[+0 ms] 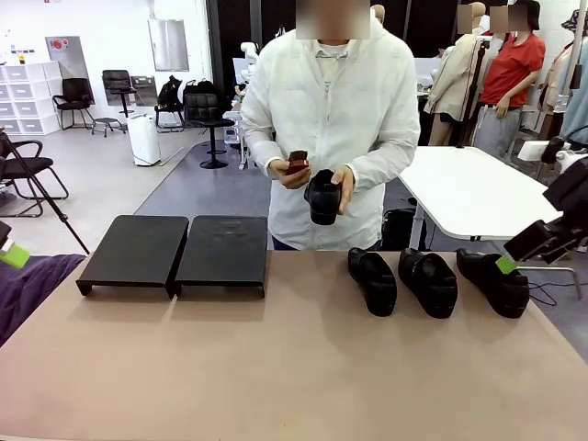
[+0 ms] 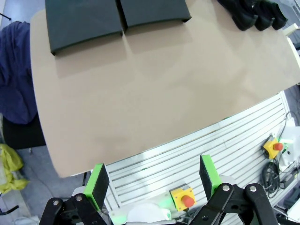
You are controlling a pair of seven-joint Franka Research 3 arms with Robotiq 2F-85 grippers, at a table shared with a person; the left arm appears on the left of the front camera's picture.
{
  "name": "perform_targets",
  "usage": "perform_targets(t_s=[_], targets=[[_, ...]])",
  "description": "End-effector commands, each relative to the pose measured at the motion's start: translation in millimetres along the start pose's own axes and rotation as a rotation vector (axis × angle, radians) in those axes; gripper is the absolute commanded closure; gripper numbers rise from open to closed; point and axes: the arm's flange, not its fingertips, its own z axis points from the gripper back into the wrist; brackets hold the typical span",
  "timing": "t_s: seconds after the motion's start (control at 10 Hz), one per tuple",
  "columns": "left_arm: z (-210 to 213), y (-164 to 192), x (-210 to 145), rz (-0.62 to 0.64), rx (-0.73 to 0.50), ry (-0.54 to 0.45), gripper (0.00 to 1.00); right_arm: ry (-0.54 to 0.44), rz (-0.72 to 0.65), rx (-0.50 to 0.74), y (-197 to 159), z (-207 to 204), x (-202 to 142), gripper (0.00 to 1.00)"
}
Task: Organize the shoes by placing them on the stand.
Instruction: Pick up one Shoe and place it in the middle of the table.
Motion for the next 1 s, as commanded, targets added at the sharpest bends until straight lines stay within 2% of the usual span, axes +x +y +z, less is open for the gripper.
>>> perform_targets(t_s=[0.0,0.1,0.5,0.8,0.9], targets=[[1,0,-1,-0.004,-0.011,0.001,0.0,0.053,-0.034,0.042,-9,10,-1,0.0],[1,0,-1,-0.004,-0.011,0.001,0.0,0.0,0.0,0.0,0,0,0,0.0],[1,0,-1,-0.004,-0.011,0.001,0.0,0.013,-0.007,0.01,-3,0,0,0.0],[1,0,-1,-0.004,-0.011,0.001,0.0,0.02,-0.017,-0.045,-14,-35,62,0.0],[1,0,-1,-0.004,-0.011,0.001,0.0,0.052,-0.045,-0.095,-21,-57,85,0.0]])
